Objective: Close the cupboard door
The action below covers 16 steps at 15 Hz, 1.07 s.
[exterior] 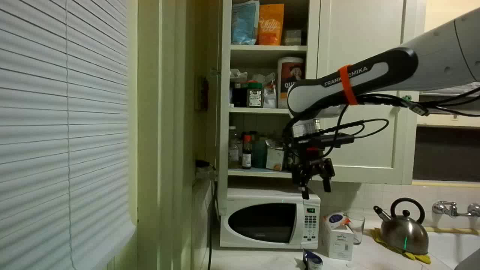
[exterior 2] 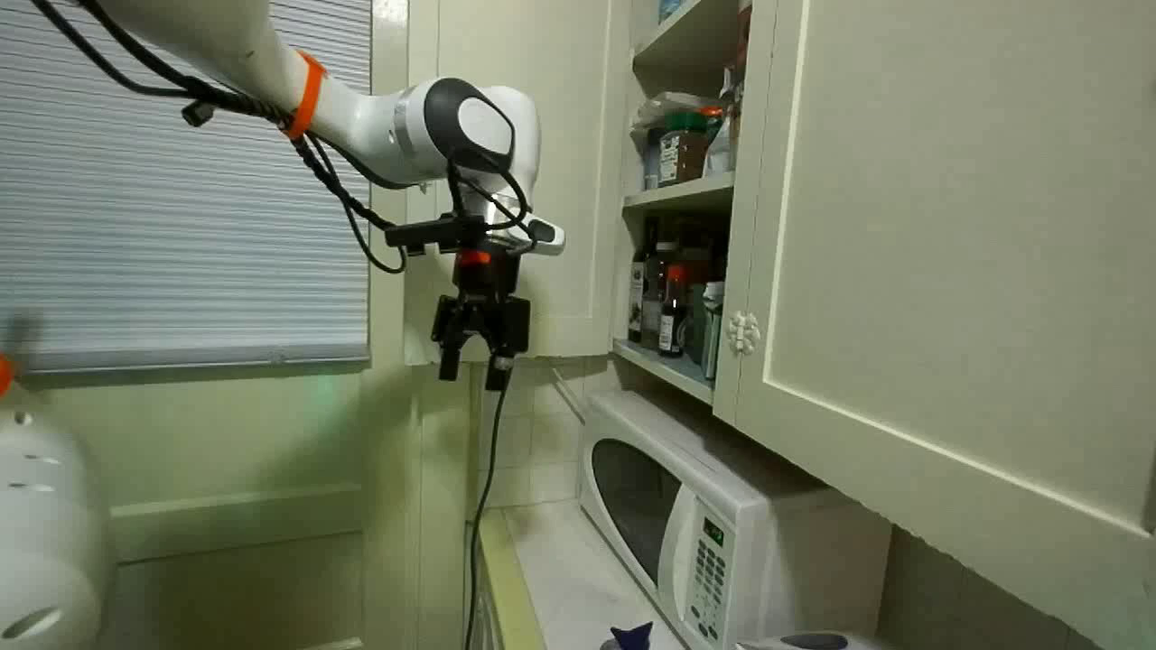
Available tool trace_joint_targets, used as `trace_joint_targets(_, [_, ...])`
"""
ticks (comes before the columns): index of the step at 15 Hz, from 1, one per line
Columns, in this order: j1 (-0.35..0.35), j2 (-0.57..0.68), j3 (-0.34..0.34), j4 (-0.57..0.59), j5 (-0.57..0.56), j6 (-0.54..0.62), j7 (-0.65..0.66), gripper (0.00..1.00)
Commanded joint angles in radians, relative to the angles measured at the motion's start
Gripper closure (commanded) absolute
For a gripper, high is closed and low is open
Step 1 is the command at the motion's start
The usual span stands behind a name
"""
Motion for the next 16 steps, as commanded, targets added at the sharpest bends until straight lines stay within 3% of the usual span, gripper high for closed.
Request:
trace_joint_targets(1, [0.017, 0.002, -0.013, 0.002, -0.006, -0.002, 0.006, 0.00])
trace_joint_targets(8, [0.037, -0.039, 0.004, 0.046, -0.038, 0.008, -0.028, 0.00])
trace_joint_targets(16, [0.169, -0.176, 0.090, 0.281, -0.191, -0.202, -0.222, 0.00])
